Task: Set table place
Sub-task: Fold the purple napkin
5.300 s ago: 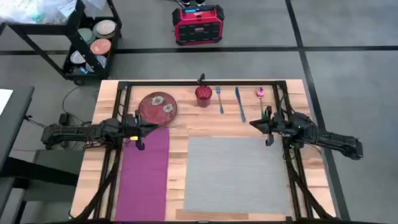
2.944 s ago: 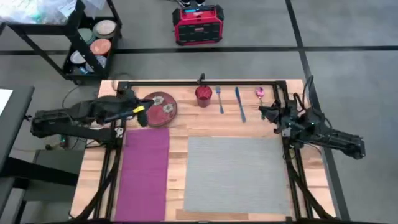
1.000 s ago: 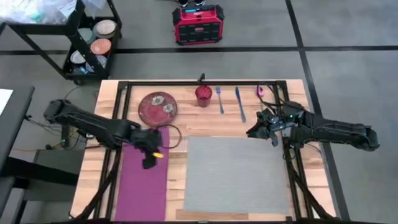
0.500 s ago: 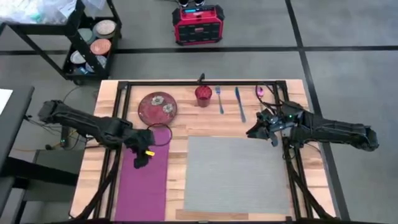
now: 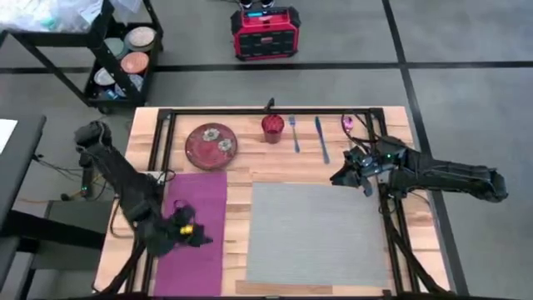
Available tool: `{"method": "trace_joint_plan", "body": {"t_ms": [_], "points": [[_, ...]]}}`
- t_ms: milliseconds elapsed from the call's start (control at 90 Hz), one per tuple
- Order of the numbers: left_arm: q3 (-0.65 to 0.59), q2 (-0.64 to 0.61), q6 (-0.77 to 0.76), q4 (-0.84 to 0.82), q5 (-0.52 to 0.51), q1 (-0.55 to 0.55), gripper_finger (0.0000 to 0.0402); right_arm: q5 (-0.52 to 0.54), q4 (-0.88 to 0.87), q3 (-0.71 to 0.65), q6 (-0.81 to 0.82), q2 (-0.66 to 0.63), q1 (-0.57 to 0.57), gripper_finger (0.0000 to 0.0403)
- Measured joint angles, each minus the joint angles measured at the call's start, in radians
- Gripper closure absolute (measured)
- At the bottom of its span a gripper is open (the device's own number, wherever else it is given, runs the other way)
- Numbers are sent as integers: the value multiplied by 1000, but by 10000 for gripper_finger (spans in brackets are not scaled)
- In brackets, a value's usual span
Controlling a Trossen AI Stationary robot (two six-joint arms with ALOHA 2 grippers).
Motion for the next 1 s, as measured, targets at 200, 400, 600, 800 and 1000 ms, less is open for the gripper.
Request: {"method": "trace_joint_plan", "body": {"t_ms": [200,400,600,800,1000], "points": [[111,159,-22,77,174,-9,399,-6,-51,0,-41,0,8,323],[289,299,10,26,160,31,400,-7,-86,0,-43,0,32,323],[511,408,338,-263,247,57,401,-9,-57,0,38,49,128,323],[591,506,325,-421,355,62,401,5,-45,-1,37,109,228,323],[581,593,315,-230,304,78,398,29,-32,-1,67,163,253,323]]}}
